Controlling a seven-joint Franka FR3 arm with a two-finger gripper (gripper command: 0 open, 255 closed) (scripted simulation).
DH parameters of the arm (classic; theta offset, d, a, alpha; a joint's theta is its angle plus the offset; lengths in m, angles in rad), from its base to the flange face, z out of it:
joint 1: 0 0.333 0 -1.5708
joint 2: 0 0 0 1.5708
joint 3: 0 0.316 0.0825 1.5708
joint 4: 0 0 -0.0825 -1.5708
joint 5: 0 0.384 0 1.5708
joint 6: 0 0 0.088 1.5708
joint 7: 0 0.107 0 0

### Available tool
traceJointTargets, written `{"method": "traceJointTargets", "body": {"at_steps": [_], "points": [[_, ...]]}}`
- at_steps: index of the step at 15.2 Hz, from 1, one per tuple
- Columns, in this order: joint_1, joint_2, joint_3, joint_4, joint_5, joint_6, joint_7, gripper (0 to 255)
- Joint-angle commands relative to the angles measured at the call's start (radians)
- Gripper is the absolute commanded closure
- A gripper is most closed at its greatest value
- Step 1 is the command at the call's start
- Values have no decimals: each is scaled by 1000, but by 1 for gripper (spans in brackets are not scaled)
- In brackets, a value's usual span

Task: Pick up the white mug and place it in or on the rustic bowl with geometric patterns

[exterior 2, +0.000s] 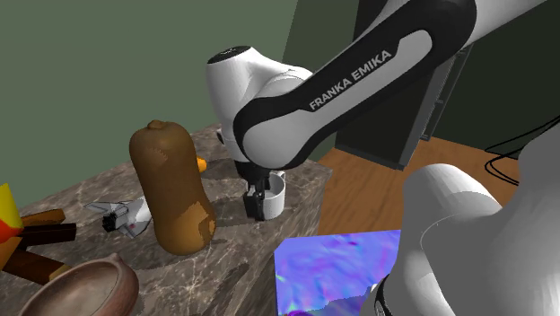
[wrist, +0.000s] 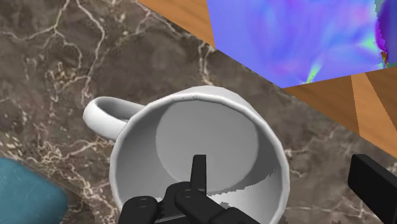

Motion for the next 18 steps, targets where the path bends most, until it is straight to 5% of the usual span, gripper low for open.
{"method": "traceJointTargets", "body": {"at_steps": [1,10,11,18], "points": [[-1,25,-9,-13,-5,39,1,0],[-1,31,-11,-17,-7,49,1,0],[-1,31,-11,-17,-7,49,1,255],[-1,31,-11,-17,-7,49,1,255]]}}
